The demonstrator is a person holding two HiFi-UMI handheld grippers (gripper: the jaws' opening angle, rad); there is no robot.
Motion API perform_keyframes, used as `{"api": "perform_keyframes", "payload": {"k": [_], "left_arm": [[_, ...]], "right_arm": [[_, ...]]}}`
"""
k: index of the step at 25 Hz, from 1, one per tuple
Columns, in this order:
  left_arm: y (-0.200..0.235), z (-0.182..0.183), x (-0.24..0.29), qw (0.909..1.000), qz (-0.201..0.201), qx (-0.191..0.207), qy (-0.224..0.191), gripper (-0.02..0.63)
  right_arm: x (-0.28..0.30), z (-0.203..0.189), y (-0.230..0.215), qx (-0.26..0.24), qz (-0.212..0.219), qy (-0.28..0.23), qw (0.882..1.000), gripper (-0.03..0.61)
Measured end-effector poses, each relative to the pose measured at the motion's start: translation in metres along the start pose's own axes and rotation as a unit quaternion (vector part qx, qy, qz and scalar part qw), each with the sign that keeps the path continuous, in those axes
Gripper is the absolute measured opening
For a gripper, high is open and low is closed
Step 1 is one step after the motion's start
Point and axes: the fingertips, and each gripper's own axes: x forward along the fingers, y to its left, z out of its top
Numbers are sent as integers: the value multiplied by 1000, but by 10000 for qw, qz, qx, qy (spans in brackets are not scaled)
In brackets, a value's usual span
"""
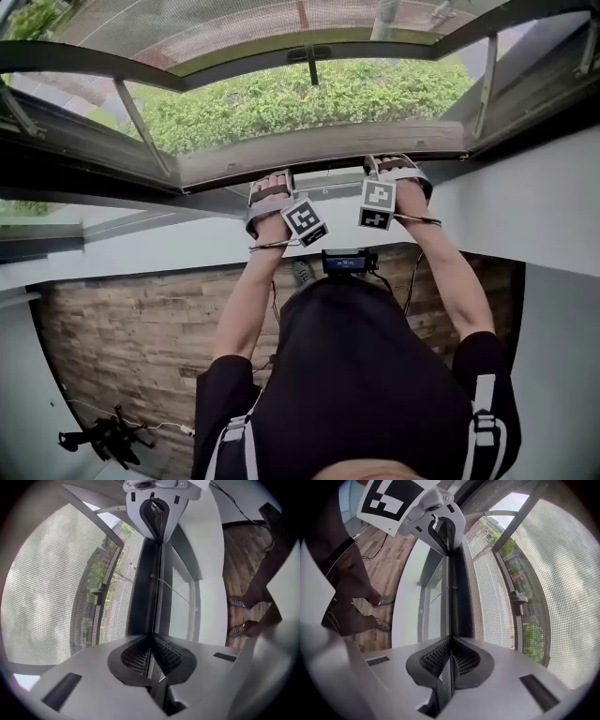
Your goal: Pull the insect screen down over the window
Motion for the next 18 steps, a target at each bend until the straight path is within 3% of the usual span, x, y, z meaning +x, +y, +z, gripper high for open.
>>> {"api": "perform_keyframes", "payload": {"k": [4, 10, 13, 18], "left_arm": [[3, -1, 3, 9996, -179, -221, 0, 18], [-4, -3, 2, 10000, -2, -93, -28, 13], [-3, -3, 4, 9996, -247, -155, 36, 32], [1, 5, -4, 9995, -208, -164, -158, 22]], "right_arm": [[-8, -1, -1, 164, 237, 141, 9995, 17], [-1, 2, 4, 256, -84, -73, 9996, 17], [-3, 1, 2, 263, 184, -91, 9994, 17], [-10, -4, 3, 121, 326, -81, 9994, 17]]}}
